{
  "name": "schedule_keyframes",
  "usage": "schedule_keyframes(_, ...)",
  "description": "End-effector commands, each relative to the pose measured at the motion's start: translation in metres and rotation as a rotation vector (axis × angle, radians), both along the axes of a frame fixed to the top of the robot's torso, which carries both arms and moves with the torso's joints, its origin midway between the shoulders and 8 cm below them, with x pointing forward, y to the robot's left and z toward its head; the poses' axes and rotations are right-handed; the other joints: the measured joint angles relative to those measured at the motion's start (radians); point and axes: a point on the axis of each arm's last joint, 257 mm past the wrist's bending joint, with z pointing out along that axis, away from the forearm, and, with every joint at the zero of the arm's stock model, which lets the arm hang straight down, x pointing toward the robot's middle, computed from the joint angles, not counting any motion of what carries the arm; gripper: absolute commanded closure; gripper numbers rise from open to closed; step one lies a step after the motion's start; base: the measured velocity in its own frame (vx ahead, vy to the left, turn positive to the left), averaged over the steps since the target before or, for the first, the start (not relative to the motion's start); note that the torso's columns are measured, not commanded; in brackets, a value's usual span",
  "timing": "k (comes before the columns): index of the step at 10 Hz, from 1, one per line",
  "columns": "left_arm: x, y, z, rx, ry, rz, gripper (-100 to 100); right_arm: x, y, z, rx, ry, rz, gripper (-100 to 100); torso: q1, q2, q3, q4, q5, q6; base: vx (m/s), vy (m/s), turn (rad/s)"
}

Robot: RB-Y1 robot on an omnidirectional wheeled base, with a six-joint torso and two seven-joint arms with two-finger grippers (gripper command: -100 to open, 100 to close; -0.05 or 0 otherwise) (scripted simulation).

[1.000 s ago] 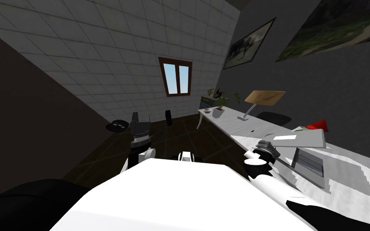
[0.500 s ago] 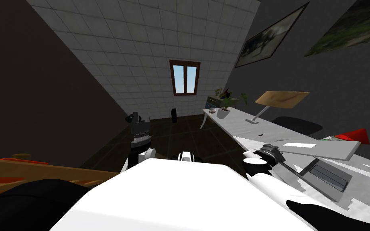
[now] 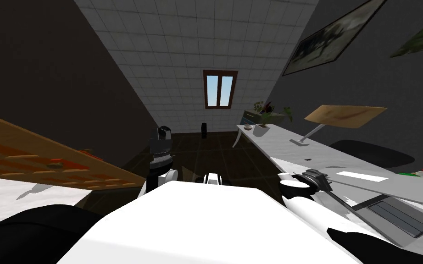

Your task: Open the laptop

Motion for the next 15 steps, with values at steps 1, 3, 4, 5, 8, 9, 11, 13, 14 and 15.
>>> schedule_keyframes(1,0.0,0.0,0.0,0.0,0.0,0.0,0,-0.02,0.006,-0.019,0.045,-0.038,-0.074,100,0.001,0.002,0.002,0.001,-0.001,-0.002,-0.155,-0.04,0.252)
schedule_keyframes(3,0.0,0.0,0.0,0.0,0.0,0.0,0,-0.043,0.002,-0.014,0.035,-0.068,-0.156,100,0.001,0.0,0.0,0.0,-0.001,-0.001,-0.175,-0.047,0.313)
schedule_keyframes(4,0.0,0.0,0.0,0.0,0.0,0.0,0,-0.042,0.004,-0.02,0.05,-0.071,-0.153,100,-0.001,-0.001,-0.001,0.0,0.001,0.005,-0.063,0.002,0.031)
schedule_keyframes(5,0.0,0.0,0.0,0.0,0.0,0.0,0,-0.041,0.005,-0.021,0.054,-0.071,-0.152,100,0.002,-0.002,-0.002,-0.001,0.002,0.01,0.008,0.015,-0.054)
schedule_keyframes(8,0.0,0.0,0.0,0.0,0.0,0.0,0,-0.036,0.004,-0.017,0.048,-0.075,-0.15,100,0.0,0.0,0.0,0.0,-0.001,0.002,0.016,0.005,-0.03)
schedule_keyframes(9,0.0,0.0,0.0,0.0,0.0,0.0,0,-0.028,-0.01,0.003,0.04,-0.076,-0.158,-100,0.0,0.001,0.0,0.001,0.003,0.002,-0.046,0.046,0.035)
schedule_keyframes(11,0.0,0.0,0.0,0.0,0.0,0.0,0,-0.025,-0.014,0.01,0.038,-0.076,-0.16,-100,0.004,0.005,0.002,0.003,0.008,0.006,-0.049,0.047,0.023)
schedule_keyframes(13,0.0,0.0,0.0,0.0,0.0,0.0,0,-0.02,-0.023,0.023,0.035,-0.076,-0.164,-100,0.005,0.003,0.0,0.003,0.01,0.005,-0.032,0.037,0.009)
schedule_keyframes(14,0.0,0.0,0.0,0.0,0.0,0.0,0,-0.02,-0.023,0.023,0.035,-0.076,-0.164,-100,0.007,0.003,0.0,0.003,0.011,0.004,-0.039,0.04,0.018)
schedule_keyframes(15,0.0,0.0,0.0,0.0,0.0,0.0,0,-0.02,-0.023,0.023,0.035,-0.076,-0.164,-100,0.008,0.004,0.0,0.003,0.012,0.005,-0.017,0.014,0.003)
